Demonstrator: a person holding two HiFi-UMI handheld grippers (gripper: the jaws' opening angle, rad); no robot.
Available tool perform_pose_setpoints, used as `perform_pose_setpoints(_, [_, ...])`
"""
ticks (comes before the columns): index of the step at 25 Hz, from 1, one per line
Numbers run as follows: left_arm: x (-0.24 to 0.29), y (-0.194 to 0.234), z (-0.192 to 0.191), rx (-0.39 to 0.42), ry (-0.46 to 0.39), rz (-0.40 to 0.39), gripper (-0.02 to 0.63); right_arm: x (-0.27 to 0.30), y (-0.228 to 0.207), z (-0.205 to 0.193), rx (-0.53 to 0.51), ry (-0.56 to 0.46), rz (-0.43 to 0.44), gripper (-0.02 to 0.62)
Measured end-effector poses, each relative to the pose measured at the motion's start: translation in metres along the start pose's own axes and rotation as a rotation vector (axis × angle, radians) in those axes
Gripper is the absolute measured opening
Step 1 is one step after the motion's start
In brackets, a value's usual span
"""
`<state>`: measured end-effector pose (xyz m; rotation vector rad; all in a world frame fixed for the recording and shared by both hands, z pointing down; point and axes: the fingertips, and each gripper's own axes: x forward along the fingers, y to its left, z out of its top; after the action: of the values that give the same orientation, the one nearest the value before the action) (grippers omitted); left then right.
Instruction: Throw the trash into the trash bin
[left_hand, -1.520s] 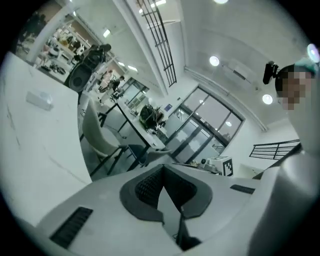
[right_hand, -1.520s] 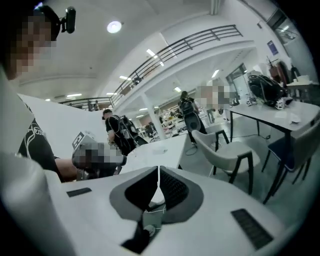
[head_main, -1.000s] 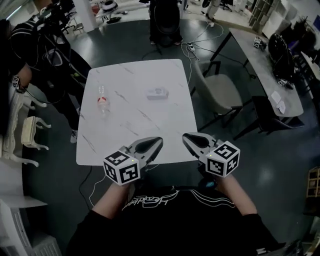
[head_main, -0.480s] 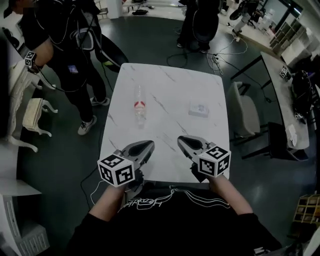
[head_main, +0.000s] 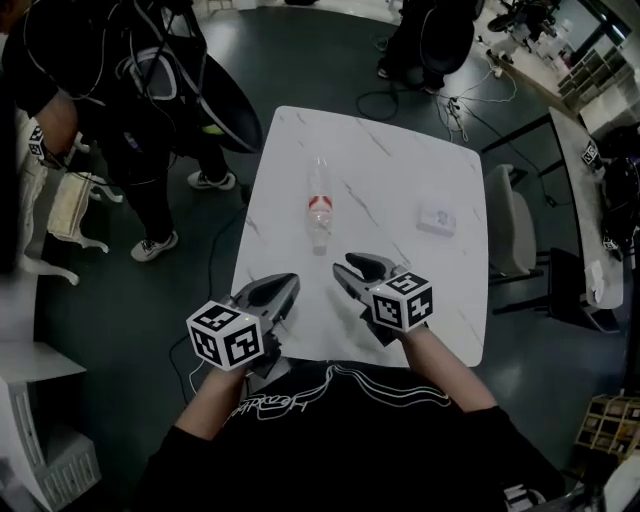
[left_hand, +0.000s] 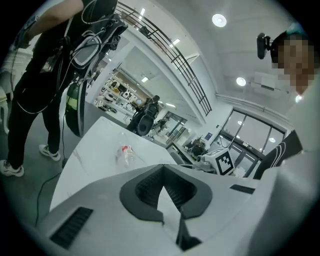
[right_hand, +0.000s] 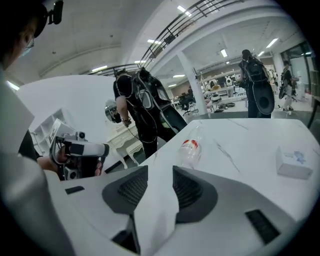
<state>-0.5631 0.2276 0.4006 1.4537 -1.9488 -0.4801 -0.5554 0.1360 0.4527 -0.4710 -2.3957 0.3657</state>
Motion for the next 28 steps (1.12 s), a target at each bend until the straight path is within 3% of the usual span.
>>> perform_pose_setpoints(5, [-0.014,0.024,-0.006,-0.045,-0.006,0.032,0.006,0.04,-0.017,-0.007,0.001,0.033,-0.113,0.226])
perform_pose_setpoints(12, [-0.027,0.048,-0.014,-0.089,0.001,0.068,0.006,0.08,-0.048,-0.021,0.049,0.075,-0.316,0.265])
perform_pose_setpoints(25, [-0.04,0.07,-0.021,-0.114,-0.009,0.113,0.006,0.116,-0.061,-0.036,0.231,0.105,-0.358,0.262])
perform_pose_setpoints(28, [-0.043,0.071,-0.021,-0.113,-0.017,0.12,0.006,0.114,-0.063,-0.037,0.237,0.099,-0.372,0.214])
